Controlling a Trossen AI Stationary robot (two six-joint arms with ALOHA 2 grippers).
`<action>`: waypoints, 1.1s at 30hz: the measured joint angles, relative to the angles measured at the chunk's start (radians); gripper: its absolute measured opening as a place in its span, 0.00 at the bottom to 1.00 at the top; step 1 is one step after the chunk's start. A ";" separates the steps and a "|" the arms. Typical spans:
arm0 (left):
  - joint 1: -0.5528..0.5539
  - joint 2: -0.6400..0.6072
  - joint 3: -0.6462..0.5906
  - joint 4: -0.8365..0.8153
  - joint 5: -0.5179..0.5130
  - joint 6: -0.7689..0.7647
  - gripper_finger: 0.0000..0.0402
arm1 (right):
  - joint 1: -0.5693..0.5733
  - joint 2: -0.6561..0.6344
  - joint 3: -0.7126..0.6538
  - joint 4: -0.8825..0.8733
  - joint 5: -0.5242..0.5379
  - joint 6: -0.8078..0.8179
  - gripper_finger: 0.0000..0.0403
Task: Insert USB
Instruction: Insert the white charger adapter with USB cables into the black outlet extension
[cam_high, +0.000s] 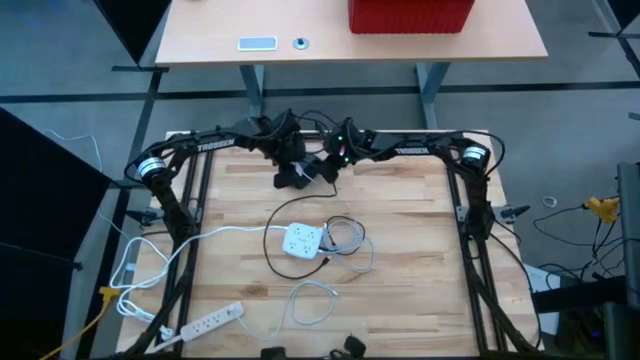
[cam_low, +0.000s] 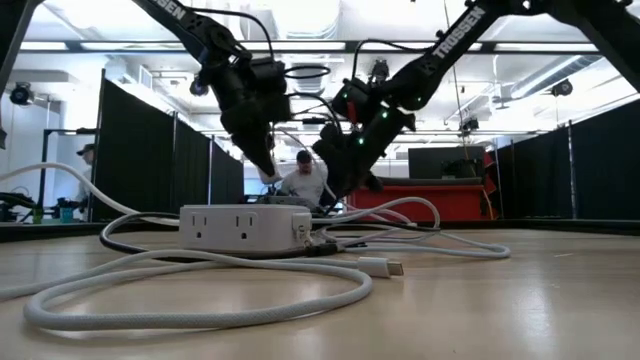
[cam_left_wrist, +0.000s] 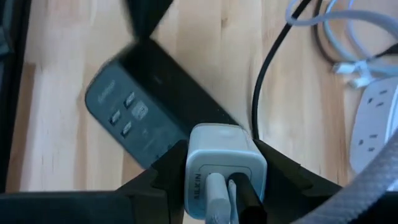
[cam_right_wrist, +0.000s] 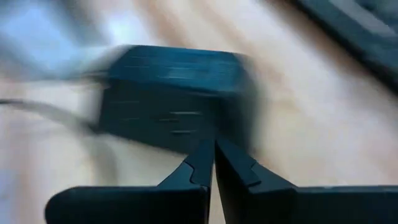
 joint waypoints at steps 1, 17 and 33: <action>0.001 0.000 0.000 -0.008 -0.016 0.000 0.32 | 0.000 -0.007 0.005 -0.008 -0.063 -0.007 0.00; 0.029 0.028 -0.008 0.048 -0.107 0.017 0.32 | -0.018 0.057 0.034 0.107 0.034 -0.020 0.00; 0.020 0.047 -0.141 0.150 -0.070 0.054 0.32 | 0.053 -0.062 0.034 -0.140 -0.068 0.006 0.00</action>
